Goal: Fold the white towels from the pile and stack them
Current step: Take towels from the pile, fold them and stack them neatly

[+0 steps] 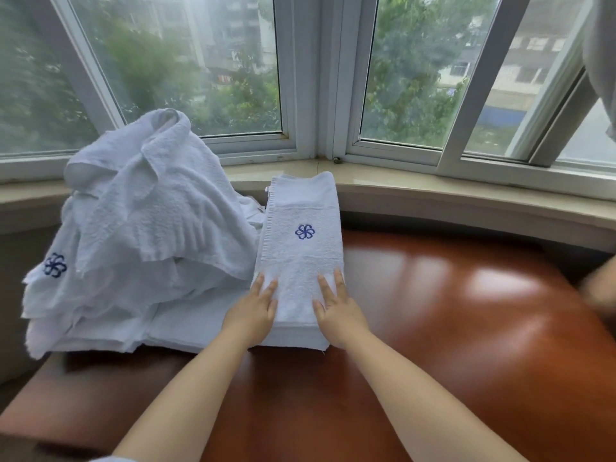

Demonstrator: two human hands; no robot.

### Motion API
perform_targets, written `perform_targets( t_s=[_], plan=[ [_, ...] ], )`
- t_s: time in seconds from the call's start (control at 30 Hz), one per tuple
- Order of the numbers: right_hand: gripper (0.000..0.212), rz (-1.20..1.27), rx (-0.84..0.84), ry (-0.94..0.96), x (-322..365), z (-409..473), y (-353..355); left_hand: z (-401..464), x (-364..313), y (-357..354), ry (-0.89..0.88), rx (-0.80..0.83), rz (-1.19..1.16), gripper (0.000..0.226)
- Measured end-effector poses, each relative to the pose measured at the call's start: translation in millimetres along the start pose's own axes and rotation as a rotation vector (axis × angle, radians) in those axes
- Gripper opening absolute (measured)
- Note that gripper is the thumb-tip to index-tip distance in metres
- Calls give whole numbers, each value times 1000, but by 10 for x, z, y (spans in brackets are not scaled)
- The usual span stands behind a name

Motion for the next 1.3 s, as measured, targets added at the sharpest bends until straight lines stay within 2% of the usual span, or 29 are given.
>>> perform_targets(
  t_s=[0.23, 0.33, 0.43, 0.53, 0.77, 0.97, 1.03, 1.17, 1.23, 1.3],
  plan=[
    [57, -101, 32, 193, -75, -176, 117, -377, -145, 121, 161, 1, 55, 52],
    [47, -111, -43, 308, -43, -232, 296, -537, -245, 179, 254, 24, 103, 59],
    [42, -25, -118, 344, 108, -119, 589, -604, -339, 357, 344, -37, 76, 59],
    [41, 30, -94, 408, 328, 40, 826, -621, -370, 644, 386, -117, 54, 48],
    [39, 81, -78, 469, 871, 318, 951, -499, 105, 1294, 459, -193, 126, 47],
    [42, 111, -52, 399, 1308, 657, 764, -104, 667, 1616, 419, -255, 173, 40],
    [43, 88, -28, 372, 1450, 751, 626, 30, 839, 1688, 369, -326, 208, 41],
    [43, 84, -23, 318, 1800, 981, 429, 201, 1082, 1984, 250, -716, 141, 48],
    [44, 99, -28, 293, 2016, 1095, 380, 329, 1207, 2102, 229, -784, 124, 49],
    [46, 117, -26, 282, 2222, 1196, 341, 499, 1342, 2198, 231, -760, 105, 48]
  ],
)
Point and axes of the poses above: each hand's wrist, its own z-axis towards the middle knuckle, its own y-axis out of the back of the hand, x = y × z, the point moved 6 cm from there along z, towards the middle knuckle, and after that the axes turned 13 degrees about -x, right-handed, at the moved point
